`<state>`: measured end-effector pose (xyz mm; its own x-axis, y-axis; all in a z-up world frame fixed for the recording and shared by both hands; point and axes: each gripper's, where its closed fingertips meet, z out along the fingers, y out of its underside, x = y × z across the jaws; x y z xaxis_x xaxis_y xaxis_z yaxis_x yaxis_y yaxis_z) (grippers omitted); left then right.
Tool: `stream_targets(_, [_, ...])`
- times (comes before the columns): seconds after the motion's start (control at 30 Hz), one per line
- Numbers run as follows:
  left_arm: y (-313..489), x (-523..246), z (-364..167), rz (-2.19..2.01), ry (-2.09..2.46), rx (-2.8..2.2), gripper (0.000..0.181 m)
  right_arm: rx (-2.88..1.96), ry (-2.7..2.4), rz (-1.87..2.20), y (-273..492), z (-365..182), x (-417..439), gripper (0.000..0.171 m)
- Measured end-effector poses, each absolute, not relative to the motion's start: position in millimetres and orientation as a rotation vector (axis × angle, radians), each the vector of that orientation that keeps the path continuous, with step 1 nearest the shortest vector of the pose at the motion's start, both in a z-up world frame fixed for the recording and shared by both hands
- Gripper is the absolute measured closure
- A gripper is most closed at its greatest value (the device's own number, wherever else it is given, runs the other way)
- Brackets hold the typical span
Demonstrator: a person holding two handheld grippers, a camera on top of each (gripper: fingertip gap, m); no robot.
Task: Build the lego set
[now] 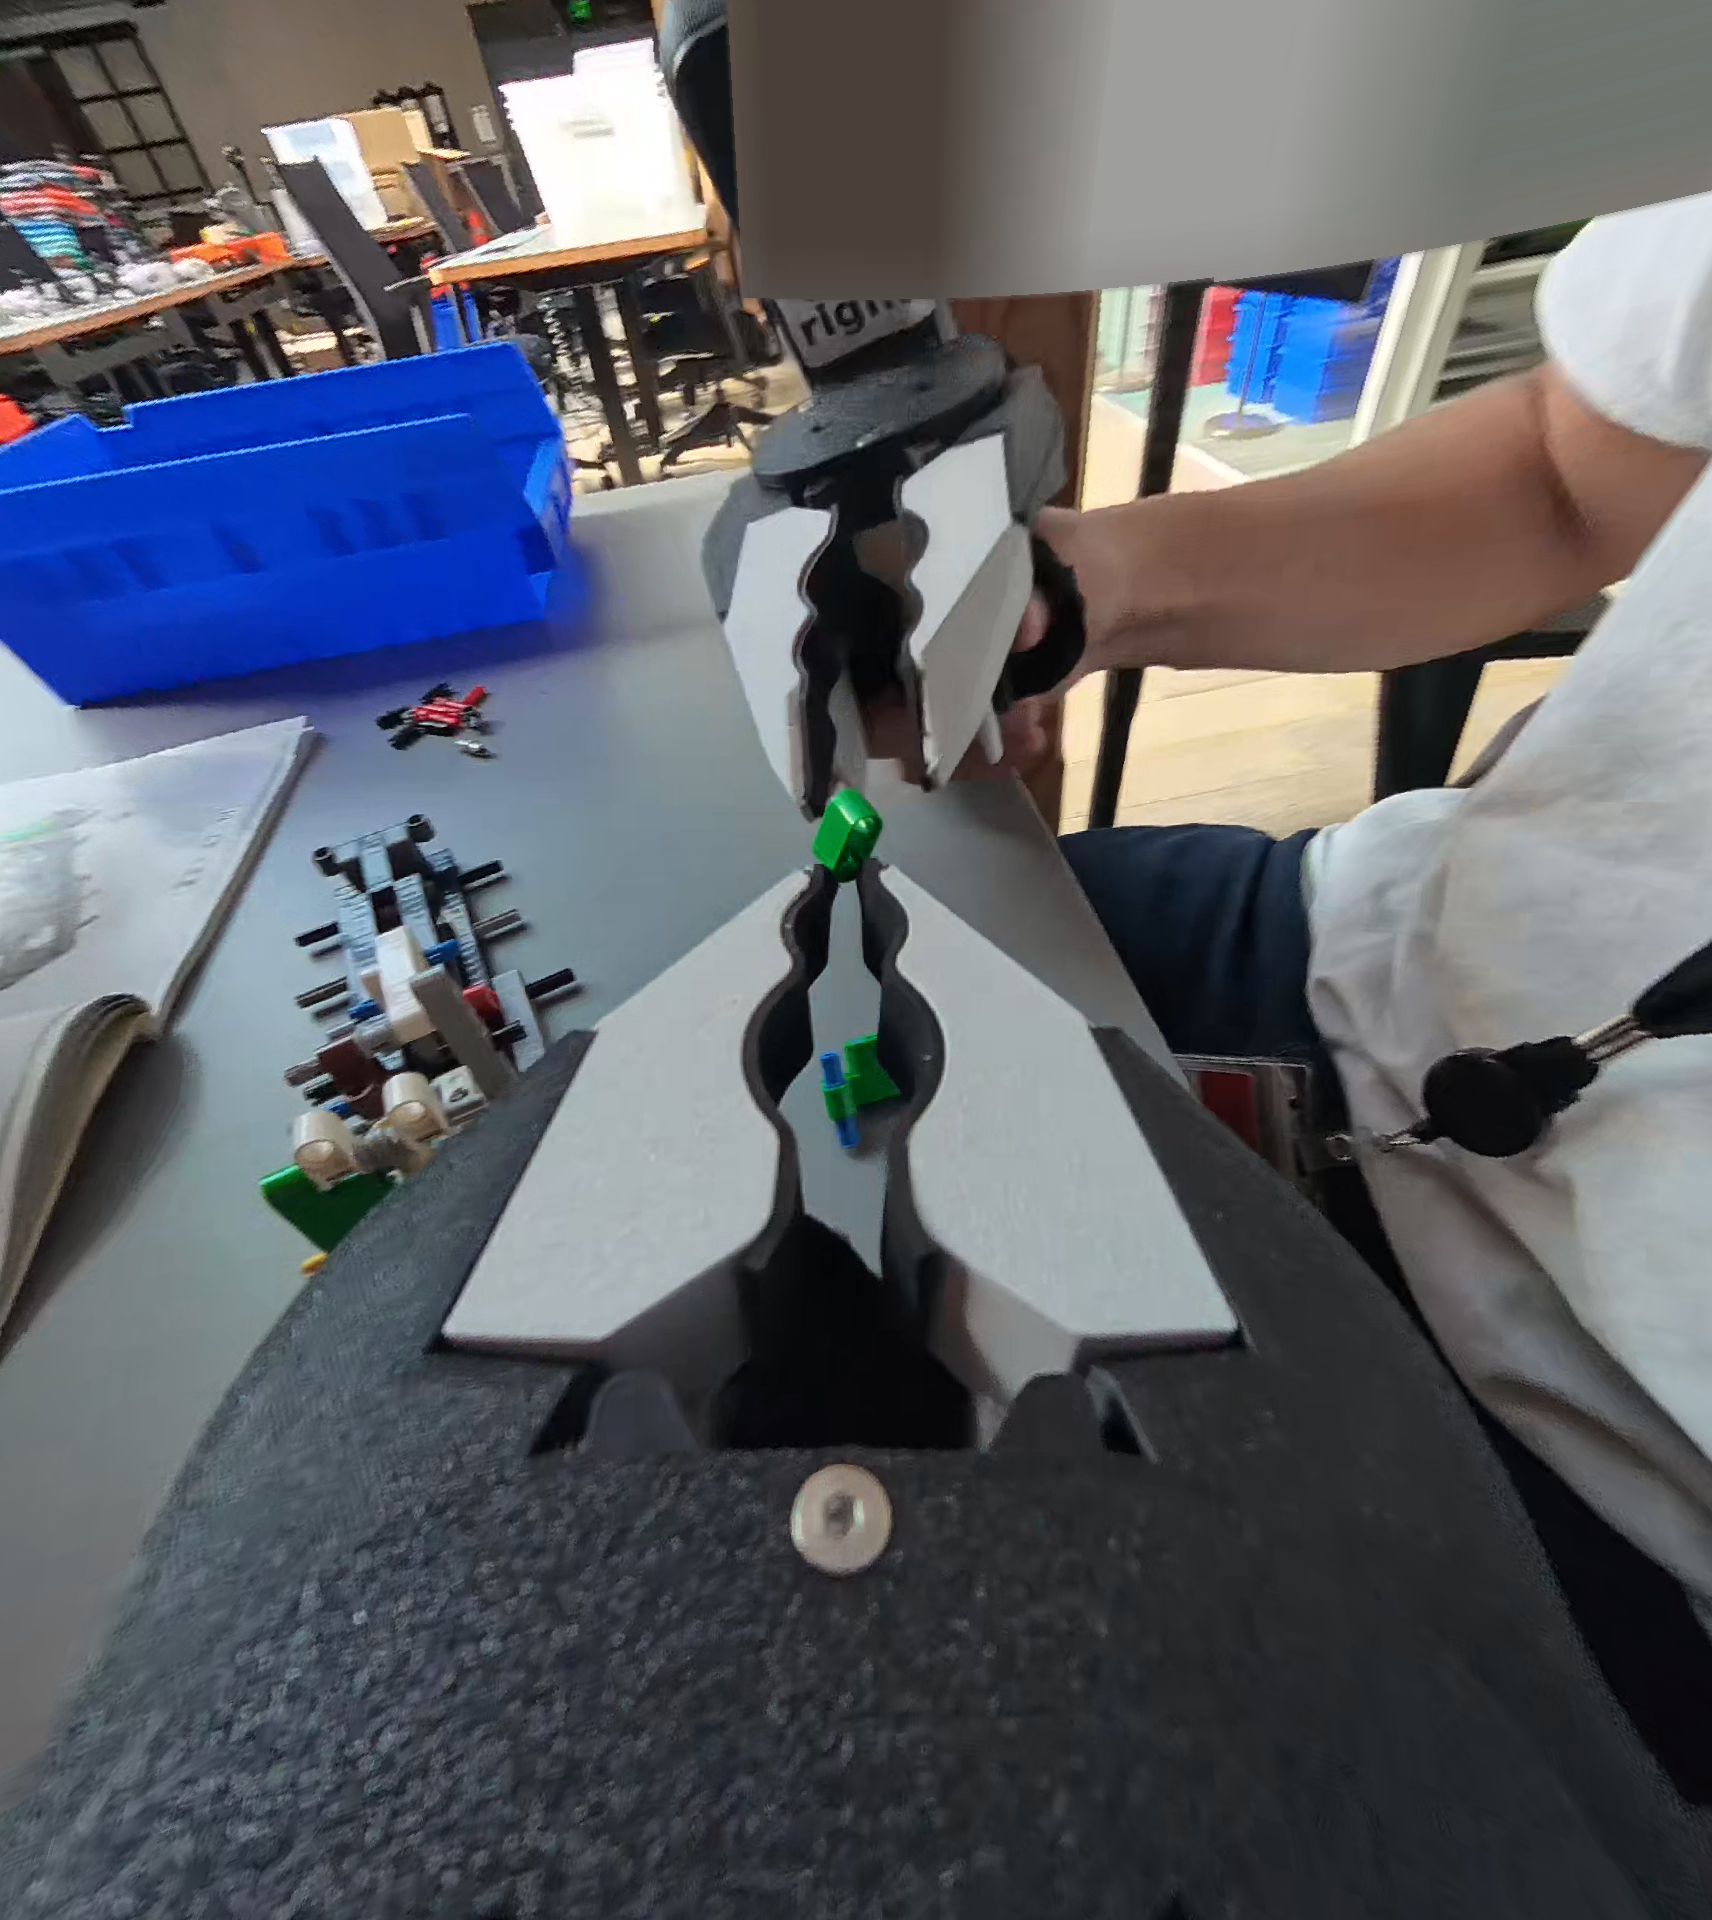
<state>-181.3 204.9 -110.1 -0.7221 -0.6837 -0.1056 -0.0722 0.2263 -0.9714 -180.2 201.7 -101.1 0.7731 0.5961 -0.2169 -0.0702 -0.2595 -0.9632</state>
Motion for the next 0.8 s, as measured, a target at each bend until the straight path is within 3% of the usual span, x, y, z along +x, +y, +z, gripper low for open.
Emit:
stream_targets(0.13, [197, -194, -104, -1.712, 2.041, -0.664, 0.177, -1.55, -0.754, 0.431, 200, -100, -189, 0.148])
stream_targets(0.33, [188, -205, -101, -1.819, 2.097, -0.614, 0.178, -1.451, -0.914, 0.534, 197, -97, -208, 0.152])
stream_targets(0.57, [185, -208, -102, -1.847, 2.141, -0.598, 0.181, -1.393, -0.971, 0.508, 195, -94, -213, 0.165])
stream_targets(0.8, [187, -204, -103, -1.837, 2.124, -0.64, 0.181, -1.431, -0.959, 0.483, 198, -97, -208, 0.165])
